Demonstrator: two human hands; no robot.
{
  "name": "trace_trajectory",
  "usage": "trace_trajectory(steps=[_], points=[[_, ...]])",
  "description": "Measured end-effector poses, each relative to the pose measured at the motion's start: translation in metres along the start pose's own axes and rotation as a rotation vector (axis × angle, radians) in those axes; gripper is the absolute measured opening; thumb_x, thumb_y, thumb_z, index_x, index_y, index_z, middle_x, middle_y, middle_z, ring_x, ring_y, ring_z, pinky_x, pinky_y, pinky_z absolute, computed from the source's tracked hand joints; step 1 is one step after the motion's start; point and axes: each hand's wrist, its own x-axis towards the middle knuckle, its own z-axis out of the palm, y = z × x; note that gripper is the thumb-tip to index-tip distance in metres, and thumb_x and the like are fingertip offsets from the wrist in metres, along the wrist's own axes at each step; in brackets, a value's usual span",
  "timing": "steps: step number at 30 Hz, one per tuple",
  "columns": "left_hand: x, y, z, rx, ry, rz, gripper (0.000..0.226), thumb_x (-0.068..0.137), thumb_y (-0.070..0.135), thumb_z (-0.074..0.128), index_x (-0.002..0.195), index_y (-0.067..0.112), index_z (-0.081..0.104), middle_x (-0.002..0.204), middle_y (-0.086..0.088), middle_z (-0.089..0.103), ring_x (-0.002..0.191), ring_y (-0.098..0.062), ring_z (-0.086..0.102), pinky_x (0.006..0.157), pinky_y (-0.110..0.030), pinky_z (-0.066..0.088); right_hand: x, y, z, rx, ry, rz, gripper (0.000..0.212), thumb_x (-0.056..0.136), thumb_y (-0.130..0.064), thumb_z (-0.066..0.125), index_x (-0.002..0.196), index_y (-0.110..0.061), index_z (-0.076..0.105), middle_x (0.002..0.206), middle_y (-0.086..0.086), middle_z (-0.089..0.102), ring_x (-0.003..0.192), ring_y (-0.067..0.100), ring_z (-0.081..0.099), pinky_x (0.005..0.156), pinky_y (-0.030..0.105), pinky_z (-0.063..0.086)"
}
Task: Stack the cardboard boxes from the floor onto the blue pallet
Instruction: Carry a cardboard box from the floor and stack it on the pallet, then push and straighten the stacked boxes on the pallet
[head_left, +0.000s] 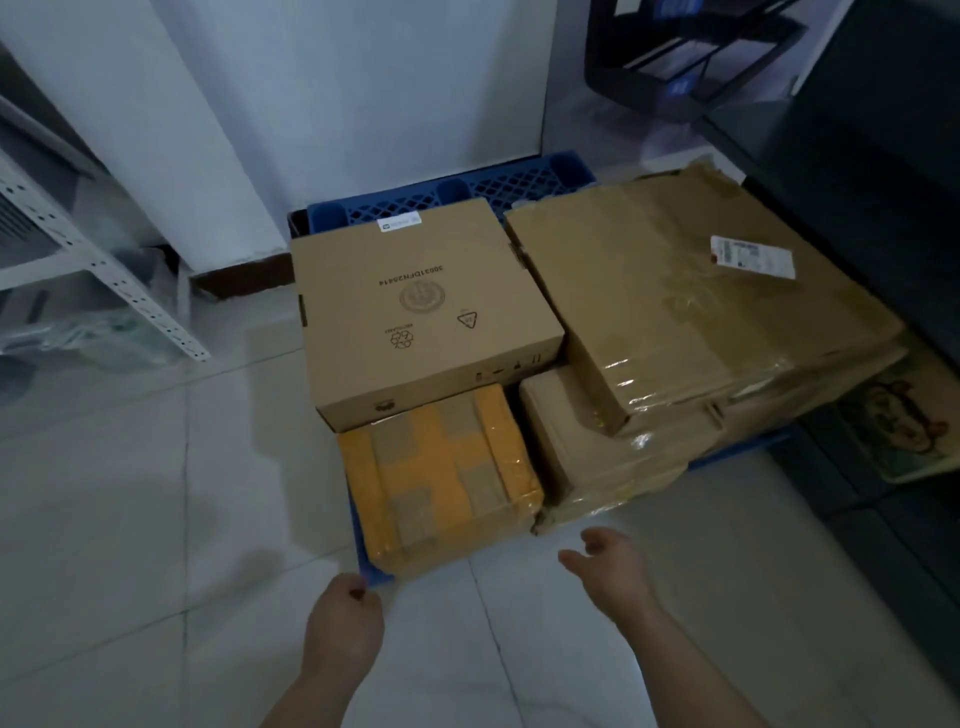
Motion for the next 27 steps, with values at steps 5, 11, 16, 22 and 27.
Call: trace_trajectory(steps=[5, 11, 16, 22, 27], points=[[0.056, -0.051, 0.026, -0.087, 0.034, -0.060, 0.041, 0.093, 0.002, 0.046, 0.133, 0.001, 0.050, 0.124, -0.022, 0.060, 0.109, -0.036, 0.059, 0.091, -0.034, 0.041, 0.036, 0.031, 0.053, 0.053, 0.048, 0.027, 0.066, 0.084, -0.027, 0.072, 0.140, -0.004, 0.045, 0.139, 0.015, 0.052, 0.123, 0.027, 0.054, 0.102, 0.037, 0.045], [0.123, -0.067, 0.092, -0.245, 0.067, 0.008, 0.037, 0.099, 0.013, 0.040, 0.133, 0.001, 0.051, 0.137, -0.021, 0.052, 0.121, -0.038, 0.050, 0.091, -0.039, 0.037, 0.100, 0.069, 0.115, 0.042, 0.080, -0.052, 0.063, 0.083, -0.030, 0.072, 0.137, -0.006, 0.048, 0.138, 0.012, 0.054, 0.125, 0.026, 0.053, 0.098, 0.034, 0.043], [0.177, -0.077, 0.132, -0.659, 0.081, -0.149, 0.029, 0.100, 0.017, 0.035, 0.120, 0.010, 0.054, 0.118, -0.016, 0.059, 0.100, -0.035, 0.055, 0.083, -0.043, 0.044, 0.151, 0.082, 0.167, 0.077, 0.109, -0.158, 0.064, 0.081, -0.041, 0.072, 0.133, -0.011, 0.051, 0.130, 0.008, 0.061, 0.114, 0.026, 0.059, 0.084, 0.032, 0.049], [0.191, -0.081, 0.160, -1.086, -0.020, 0.041, 0.020, 0.100, 0.034, 0.038, 0.103, 0.027, 0.058, 0.094, -0.003, 0.060, 0.080, -0.020, 0.056, 0.065, -0.031, 0.048, 0.185, 0.091, 0.202, 0.401, 0.088, -0.248, 0.054, 0.075, -0.026, 0.079, 0.122, -0.011, 0.057, 0.123, 0.008, 0.061, 0.098, 0.023, 0.061, 0.082, 0.035, 0.051], [0.185, -0.083, 0.167, -1.155, -0.052, 0.138, 0.029, 0.101, 0.039, 0.034, 0.089, 0.036, 0.060, 0.097, 0.000, 0.063, 0.086, -0.020, 0.057, 0.075, -0.037, 0.048, 0.189, 0.085, 0.214, 0.667, 0.026, -0.205, 0.065, 0.079, -0.005, 0.071, 0.138, -0.004, 0.044, 0.123, 0.009, 0.056, 0.093, 0.018, 0.049, 0.080, 0.032, 0.044]])
